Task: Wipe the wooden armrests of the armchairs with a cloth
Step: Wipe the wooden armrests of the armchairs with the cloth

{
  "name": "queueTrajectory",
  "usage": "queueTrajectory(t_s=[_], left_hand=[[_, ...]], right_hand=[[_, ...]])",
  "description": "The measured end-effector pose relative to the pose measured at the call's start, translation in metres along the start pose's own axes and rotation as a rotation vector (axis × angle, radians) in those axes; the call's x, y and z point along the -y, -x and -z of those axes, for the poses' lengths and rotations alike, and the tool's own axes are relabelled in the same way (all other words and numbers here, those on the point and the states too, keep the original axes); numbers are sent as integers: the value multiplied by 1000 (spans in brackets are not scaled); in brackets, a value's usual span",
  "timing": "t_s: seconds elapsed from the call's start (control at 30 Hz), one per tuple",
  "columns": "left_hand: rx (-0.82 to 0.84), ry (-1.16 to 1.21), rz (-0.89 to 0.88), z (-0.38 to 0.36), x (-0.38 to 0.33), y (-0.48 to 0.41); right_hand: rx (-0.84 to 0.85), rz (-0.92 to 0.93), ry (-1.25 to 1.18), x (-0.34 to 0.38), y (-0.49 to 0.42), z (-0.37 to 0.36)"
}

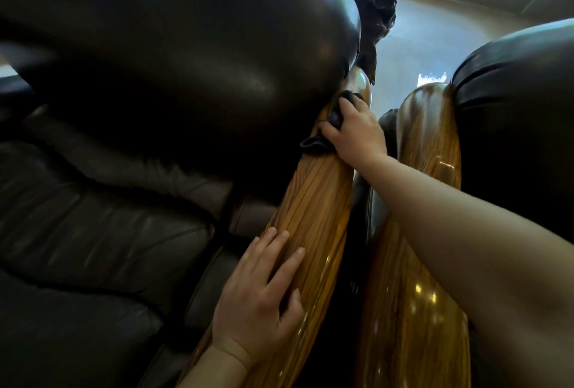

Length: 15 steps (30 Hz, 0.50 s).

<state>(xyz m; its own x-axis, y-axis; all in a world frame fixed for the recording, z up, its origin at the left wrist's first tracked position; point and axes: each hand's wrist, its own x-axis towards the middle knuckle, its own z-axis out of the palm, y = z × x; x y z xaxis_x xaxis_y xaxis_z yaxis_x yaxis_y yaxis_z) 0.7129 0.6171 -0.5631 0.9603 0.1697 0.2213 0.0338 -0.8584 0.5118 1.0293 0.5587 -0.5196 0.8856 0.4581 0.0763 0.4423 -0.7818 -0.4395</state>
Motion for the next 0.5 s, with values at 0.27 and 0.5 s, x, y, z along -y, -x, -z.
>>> queueTrajectory(t_s=[0.27, 0.5], left_hand=[[-15, -31, -34, 1, -1, -4], [1, -73, -18, 3, -3, -5]], right_hand=[[-99, -120, -207, 13, 82, -12], [31, 392, 130, 11, 108, -2]])
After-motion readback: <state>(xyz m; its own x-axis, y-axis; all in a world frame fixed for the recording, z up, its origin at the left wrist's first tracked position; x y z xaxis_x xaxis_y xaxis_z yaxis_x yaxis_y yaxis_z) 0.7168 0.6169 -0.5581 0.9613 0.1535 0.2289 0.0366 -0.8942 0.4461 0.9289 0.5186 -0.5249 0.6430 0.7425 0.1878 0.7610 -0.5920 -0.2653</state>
